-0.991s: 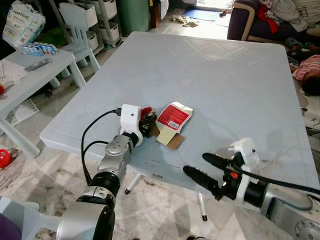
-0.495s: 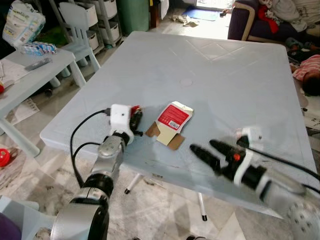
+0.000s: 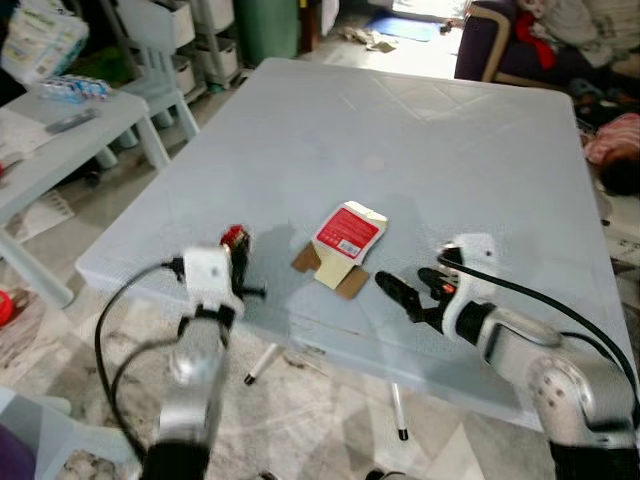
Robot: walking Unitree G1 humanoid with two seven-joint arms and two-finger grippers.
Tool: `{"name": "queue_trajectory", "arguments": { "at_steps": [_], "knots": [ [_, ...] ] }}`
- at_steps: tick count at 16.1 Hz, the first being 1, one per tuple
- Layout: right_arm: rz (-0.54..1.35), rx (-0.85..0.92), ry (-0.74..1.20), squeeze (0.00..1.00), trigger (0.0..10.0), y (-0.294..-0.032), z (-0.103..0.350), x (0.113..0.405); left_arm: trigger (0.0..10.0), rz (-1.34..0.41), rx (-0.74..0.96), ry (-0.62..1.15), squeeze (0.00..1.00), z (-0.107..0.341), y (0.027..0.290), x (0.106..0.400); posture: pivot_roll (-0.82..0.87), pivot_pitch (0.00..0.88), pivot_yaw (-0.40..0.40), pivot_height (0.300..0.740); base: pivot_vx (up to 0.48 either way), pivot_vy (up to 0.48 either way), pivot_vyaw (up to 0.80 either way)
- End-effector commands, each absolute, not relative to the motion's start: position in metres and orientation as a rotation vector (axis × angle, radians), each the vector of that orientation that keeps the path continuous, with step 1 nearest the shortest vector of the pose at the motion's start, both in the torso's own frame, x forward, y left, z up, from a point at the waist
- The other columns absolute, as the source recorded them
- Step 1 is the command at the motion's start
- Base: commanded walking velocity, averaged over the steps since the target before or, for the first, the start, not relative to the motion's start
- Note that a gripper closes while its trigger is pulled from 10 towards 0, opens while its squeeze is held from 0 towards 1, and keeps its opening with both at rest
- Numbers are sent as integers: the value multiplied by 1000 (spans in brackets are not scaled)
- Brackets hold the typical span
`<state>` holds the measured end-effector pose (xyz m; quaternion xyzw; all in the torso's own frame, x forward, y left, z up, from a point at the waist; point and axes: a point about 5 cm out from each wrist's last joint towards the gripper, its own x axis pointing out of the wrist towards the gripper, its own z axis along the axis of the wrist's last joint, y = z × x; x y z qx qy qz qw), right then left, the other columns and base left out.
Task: Picking trash to rubbish bin
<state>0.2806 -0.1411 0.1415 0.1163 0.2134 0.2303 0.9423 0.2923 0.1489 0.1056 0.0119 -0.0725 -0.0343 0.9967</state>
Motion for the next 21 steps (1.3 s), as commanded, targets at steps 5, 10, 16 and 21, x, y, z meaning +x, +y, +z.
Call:
{"name": "queue_trajectory", "arguments": {
  "at_steps": [5,10,16,21],
  "knots": [
    [551,230,517,0,10000,-122,133,292,0,-46,15,-139,0,118,140,274,-44,72,-72,740,0,0,0],
    [514,248,446,1000,10000,-112,136,312,0,-97,33,-138,0,125,137,269,-16,39,-57,740,0,0,0],
    [345,360,457,1000,10000,-122,130,325,0,-114,19,-126,0,131,134,275,-24,18,-36,740,0,0,0],
    [330,422,468,1000,10000,-118,126,330,0,-129,24,-116,0,133,135,277,-16,10,-20,740,0,0,0]
  ]
}}
